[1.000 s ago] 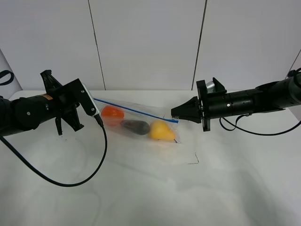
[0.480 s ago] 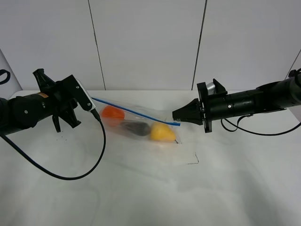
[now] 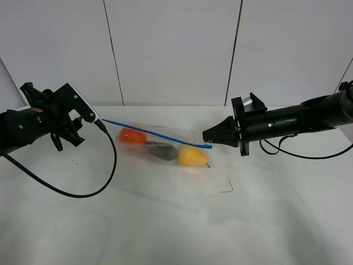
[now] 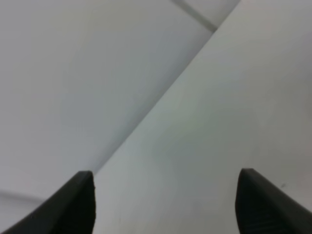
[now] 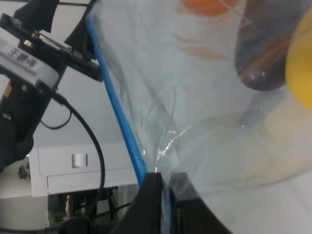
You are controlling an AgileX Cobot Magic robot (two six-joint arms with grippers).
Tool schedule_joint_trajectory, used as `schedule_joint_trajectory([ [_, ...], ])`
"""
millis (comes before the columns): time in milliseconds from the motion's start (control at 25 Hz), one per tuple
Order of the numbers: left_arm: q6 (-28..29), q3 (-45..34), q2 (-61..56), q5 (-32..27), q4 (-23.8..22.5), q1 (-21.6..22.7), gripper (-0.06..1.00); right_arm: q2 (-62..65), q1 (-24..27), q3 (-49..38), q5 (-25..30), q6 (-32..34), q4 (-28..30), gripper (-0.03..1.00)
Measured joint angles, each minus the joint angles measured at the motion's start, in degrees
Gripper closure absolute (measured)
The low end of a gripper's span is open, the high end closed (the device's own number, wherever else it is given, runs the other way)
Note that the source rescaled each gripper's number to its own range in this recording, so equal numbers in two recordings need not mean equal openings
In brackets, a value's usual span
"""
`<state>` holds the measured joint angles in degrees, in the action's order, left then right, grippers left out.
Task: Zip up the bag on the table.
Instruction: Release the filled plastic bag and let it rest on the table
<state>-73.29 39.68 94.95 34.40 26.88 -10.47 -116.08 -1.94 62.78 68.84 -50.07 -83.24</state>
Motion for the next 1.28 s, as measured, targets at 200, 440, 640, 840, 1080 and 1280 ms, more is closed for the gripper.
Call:
schedule_joint_trajectory([
  [200,8.17,0.00,-0.05,-1.80,0.17,2.78,0.16,0.00,0.00,0.00,0.00,0.00,0.07,0.96],
  [440,17.77,2.49,-0.05,-12.00,0.17,7.67,0.17,0.00,0.00,0.00,0.00,0.00,0.16,0.96],
  [640,26.49,9.35,-0.05,-29.67,0.17,12.63,0.17,0.00,0.00,0.00,0.00,0.00,0.16,0.96],
  [840,34.74,15.71,-0.05,-49.76,-0.22,15.69,0.17,0.00,0.00,0.00,0.00,0.00,0.16,0.96],
  [1080,51.01,22.01,0.00,-69.71,-6.62,15.77,0.17,0.00,0.00,0.00,0.00,0.00,0.20,0.96],
  [1280,63.32,28.72,0.93,-82.71,-17.32,15.77,0.17,0.00,0.00,0.00,0.00,0.00,0.20,0.96],
])
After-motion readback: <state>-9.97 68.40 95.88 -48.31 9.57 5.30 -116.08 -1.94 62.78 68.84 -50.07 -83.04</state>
